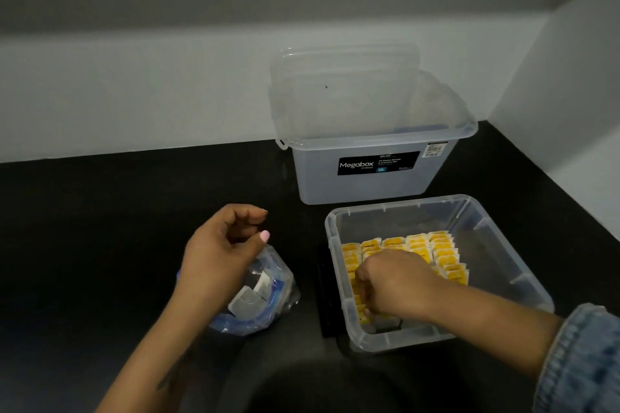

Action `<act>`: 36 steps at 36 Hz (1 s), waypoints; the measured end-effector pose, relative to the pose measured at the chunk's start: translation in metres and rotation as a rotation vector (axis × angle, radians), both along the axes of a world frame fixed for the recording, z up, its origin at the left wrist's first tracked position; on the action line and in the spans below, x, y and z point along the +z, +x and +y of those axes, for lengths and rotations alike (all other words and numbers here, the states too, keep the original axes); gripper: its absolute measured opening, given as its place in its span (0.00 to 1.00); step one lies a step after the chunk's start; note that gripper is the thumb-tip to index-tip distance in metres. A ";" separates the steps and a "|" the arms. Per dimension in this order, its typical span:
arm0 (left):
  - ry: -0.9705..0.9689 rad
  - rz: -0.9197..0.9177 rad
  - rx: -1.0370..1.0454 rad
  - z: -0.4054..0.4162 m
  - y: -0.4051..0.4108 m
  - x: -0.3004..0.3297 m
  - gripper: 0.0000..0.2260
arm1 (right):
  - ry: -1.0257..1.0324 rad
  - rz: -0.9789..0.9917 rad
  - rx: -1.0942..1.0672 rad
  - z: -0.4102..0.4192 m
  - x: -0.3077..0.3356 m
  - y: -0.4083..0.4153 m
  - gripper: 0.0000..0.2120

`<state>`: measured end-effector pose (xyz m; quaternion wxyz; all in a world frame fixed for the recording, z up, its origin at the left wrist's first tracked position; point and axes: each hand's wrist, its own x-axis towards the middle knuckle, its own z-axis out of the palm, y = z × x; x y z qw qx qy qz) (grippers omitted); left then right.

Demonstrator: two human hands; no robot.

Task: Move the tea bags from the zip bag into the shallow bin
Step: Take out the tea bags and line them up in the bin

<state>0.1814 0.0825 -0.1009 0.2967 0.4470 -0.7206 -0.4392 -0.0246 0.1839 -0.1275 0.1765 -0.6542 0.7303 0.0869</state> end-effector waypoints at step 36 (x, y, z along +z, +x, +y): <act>-0.109 -0.788 -0.288 -0.050 0.049 -0.036 0.13 | -0.068 -0.010 0.049 -0.060 -0.007 0.145 0.13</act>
